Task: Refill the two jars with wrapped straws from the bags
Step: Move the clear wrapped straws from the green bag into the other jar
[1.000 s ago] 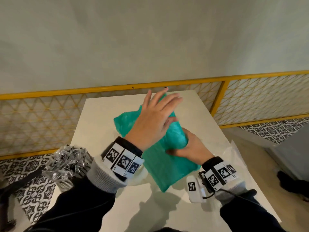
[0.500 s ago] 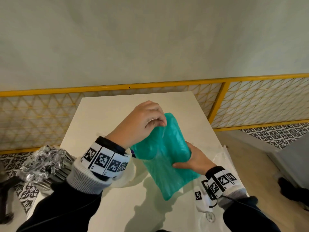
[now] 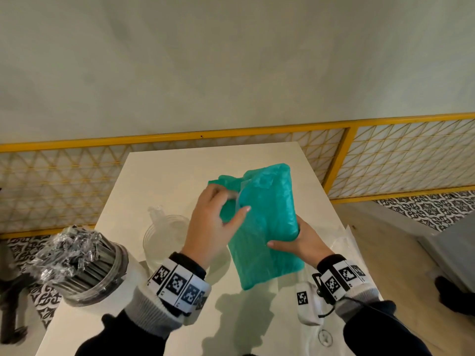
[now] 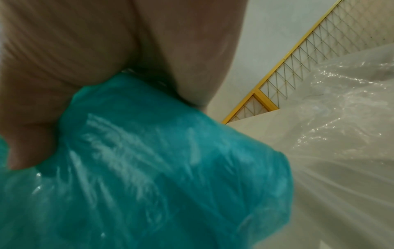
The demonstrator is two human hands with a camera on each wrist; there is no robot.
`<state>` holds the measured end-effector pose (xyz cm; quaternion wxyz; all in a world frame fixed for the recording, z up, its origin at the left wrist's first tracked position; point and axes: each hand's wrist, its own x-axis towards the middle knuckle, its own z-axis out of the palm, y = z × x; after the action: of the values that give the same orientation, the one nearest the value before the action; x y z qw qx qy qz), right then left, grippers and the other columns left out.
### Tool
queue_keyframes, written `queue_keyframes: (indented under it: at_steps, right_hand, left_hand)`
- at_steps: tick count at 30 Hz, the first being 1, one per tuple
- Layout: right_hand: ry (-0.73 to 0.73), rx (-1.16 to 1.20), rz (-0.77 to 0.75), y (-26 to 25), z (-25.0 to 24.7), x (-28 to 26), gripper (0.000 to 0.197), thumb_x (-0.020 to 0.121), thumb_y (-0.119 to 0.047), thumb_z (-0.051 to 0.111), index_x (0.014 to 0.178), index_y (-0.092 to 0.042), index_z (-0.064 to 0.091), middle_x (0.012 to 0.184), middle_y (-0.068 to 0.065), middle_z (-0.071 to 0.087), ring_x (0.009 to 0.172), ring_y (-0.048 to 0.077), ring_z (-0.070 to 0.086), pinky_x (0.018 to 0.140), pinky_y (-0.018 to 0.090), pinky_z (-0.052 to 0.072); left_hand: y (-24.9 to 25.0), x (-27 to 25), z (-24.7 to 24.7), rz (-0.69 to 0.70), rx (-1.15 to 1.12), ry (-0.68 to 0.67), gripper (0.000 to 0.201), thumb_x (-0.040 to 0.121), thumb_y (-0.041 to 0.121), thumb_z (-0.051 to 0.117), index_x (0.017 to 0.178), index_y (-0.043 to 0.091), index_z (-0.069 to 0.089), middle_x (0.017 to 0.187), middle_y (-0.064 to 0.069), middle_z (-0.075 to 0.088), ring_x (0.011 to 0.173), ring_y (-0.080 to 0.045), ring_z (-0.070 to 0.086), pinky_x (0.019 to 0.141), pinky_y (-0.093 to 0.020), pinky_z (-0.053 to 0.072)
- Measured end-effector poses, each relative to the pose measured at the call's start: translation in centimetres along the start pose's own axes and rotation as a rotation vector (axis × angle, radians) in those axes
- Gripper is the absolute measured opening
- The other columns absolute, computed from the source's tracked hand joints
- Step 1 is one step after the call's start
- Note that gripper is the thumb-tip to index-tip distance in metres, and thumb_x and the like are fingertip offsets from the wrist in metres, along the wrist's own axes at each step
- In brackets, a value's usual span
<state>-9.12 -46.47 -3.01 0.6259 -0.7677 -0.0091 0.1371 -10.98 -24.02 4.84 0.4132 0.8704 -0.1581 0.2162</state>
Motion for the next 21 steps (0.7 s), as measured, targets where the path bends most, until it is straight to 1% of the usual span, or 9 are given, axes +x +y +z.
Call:
queue_keyframes:
  at_steps: [2, 3, 7, 9, 11, 13, 16, 18, 21]
  right_hand:
    - [-0.001, 0.002, 0.015, 0.3, 0.0, 0.0, 0.067, 0.059, -0.017, 0.088, 0.117, -0.024, 0.055, 0.109, -0.002, 0.07, 0.099, 0.013, 0.067, 0.087, 0.035, 0.054]
    - [0.002, 0.003, 0.019, 0.5, -0.1, 0.1, 0.067, 0.059, -0.017, 0.088, 0.118, -0.023, 0.055, 0.109, -0.002, 0.07, 0.098, 0.012, 0.067, 0.085, 0.032, 0.055]
    - [0.001, -0.032, 0.013, 1.5, 0.1, 0.2, 0.075, 0.053, -0.021, 0.089, 0.12, -0.021, 0.055, 0.108, -0.005, 0.07, 0.094, 0.003, 0.066, 0.073, 0.015, 0.053]
    - [-0.005, -0.054, 0.002, 2.0, 0.4, 0.1, 0.073, 0.055, -0.013, 0.087, 0.12, -0.02, 0.054, 0.104, -0.008, 0.068, 0.09, 0.002, 0.065, 0.067, 0.01, 0.05]
    - [-0.022, -0.056, -0.001, 2.5, 0.6, 0.0, 0.07, 0.06, 0.0, 0.084, 0.121, -0.017, 0.053, 0.104, -0.008, 0.067, 0.094, 0.007, 0.064, 0.066, 0.009, 0.049]
    - [-0.042, -0.065, -0.008, 2.7, 0.6, -0.2, 0.07, 0.062, 0.001, 0.083, 0.121, -0.02, 0.052, 0.106, -0.007, 0.066, 0.099, 0.006, 0.063, 0.07, 0.011, 0.052]
    - [-0.064, -0.098, -0.04, 1.3, 0.6, -0.5, 0.074, 0.06, -0.011, 0.087, 0.116, -0.035, 0.046, 0.113, -0.011, 0.062, 0.1, -0.006, 0.059, 0.078, 0.011, 0.051]
    - [-0.044, -0.073, -0.1, -0.8, 0.4, -0.7, 0.081, 0.055, -0.026, 0.09, 0.12, -0.037, 0.043, 0.118, -0.011, 0.06, 0.108, -0.001, 0.056, 0.083, 0.011, 0.048]
    - [-0.04, -0.018, -0.298, -5.0, -0.1, -1.2, 0.091, 0.052, -0.042, 0.087, 0.131, -0.031, 0.042, 0.128, -0.007, 0.056, 0.121, 0.006, 0.051, 0.1, 0.02, 0.042]
  left_hand:
    - [-0.2, 0.5, -0.1, -0.046, -0.086, -0.024, 0.018, 0.086, 0.031, 0.062, 0.082, 0.014, 0.058, 0.084, 0.004, 0.055, 0.077, -0.008, 0.053, 0.07, -0.029, 0.048]
    - [0.1, 0.8, -0.4, -0.087, -0.136, -0.046, 0.013, 0.088, 0.025, 0.061, 0.082, 0.015, 0.058, 0.081, 0.006, 0.058, 0.075, -0.007, 0.056, 0.068, -0.028, 0.048]
    - [1.7, 2.4, -2.4, -0.185, -0.264, -0.155, 0.008, 0.093, 0.018, 0.053, 0.087, 0.023, 0.055, 0.079, 0.008, 0.064, 0.072, 0.003, 0.061, 0.069, -0.013, 0.048]
    - [2.4, 3.6, -3.5, -0.154, -0.228, -0.131, 0.01, 0.093, 0.02, 0.052, 0.086, 0.025, 0.055, 0.075, 0.006, 0.062, 0.068, -0.001, 0.059, 0.065, -0.015, 0.047]
    - [2.9, 4.8, -4.6, -0.117, -0.168, -0.061, 0.008, 0.092, 0.022, 0.055, 0.087, 0.023, 0.06, 0.074, -0.005, 0.063, 0.066, -0.015, 0.057, 0.062, -0.027, 0.046]
    - [3.3, 5.8, -5.5, -0.096, -0.117, -0.063, 0.007, 0.09, 0.025, 0.058, 0.087, 0.024, 0.065, 0.076, -0.01, 0.065, 0.069, -0.021, 0.057, 0.063, -0.031, 0.045]
    - [3.9, 6.3, -6.0, -0.108, -0.088, -0.207, 0.008, 0.085, 0.029, 0.064, 0.085, 0.024, 0.07, 0.079, -0.003, 0.07, 0.071, -0.02, 0.061, 0.068, -0.034, 0.051]
    - [4.2, 6.2, -5.9, -0.134, -0.072, -0.29, 0.008, 0.081, 0.032, 0.068, 0.082, 0.025, 0.072, 0.072, 0.0, 0.069, 0.063, -0.015, 0.061, 0.066, -0.032, 0.052]
    - [4.3, 6.2, -5.6, -0.165, -0.096, -0.314, 0.009, 0.075, 0.033, 0.073, 0.075, 0.024, 0.072, 0.059, 0.005, 0.063, 0.048, -0.003, 0.052, 0.054, -0.024, 0.047]
